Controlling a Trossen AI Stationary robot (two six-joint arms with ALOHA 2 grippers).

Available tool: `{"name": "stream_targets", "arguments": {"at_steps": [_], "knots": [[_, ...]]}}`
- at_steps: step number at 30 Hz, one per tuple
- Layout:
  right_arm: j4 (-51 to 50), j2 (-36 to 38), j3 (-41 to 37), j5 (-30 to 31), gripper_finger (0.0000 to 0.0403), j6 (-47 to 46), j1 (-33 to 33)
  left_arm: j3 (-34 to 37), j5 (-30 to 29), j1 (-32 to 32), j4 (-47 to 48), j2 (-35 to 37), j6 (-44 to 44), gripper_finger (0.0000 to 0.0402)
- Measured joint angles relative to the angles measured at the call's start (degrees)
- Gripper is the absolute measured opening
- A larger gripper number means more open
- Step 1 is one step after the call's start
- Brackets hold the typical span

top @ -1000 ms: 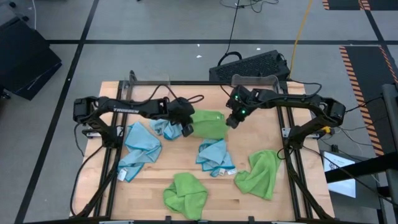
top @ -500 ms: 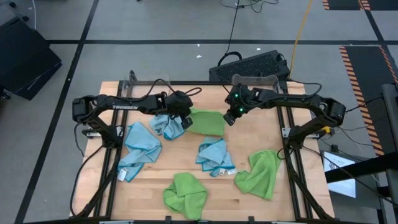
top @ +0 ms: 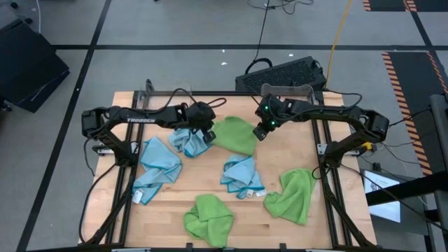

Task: Sort microfiber towel by color & place in baskets
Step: Fold the top green towel

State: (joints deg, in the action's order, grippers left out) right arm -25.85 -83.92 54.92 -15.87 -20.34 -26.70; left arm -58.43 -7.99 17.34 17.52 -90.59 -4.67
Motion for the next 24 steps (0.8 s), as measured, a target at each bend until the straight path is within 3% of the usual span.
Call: {"name": "stream_targets", "arguments": {"at_steps": [10,14,20,24], "knots": [[1.96,-0.02,0.09,1.28,0.0084,0.00,0.04,-0.02,-0.52,-0.04,-0.70,0.00,-2.60,0.0033],[2.18,-0.02,0.09,1.28,0.0100,0.02,0.04,-0.02,0.49,-0.01,-1.67,0.00,-7.35,0.0033],[2.52,-0.02,0.09,1.06,0.0094,0.02,0.04,-0.07,8.65,2.75,-9.16,0.00,-11.71,0.0069],[2.52,-0.02,0.11,0.89,0.0088,0.02,0.04,-0.12,18.29,7.55,-11.22,0.00,-15.67,0.0112]]}}
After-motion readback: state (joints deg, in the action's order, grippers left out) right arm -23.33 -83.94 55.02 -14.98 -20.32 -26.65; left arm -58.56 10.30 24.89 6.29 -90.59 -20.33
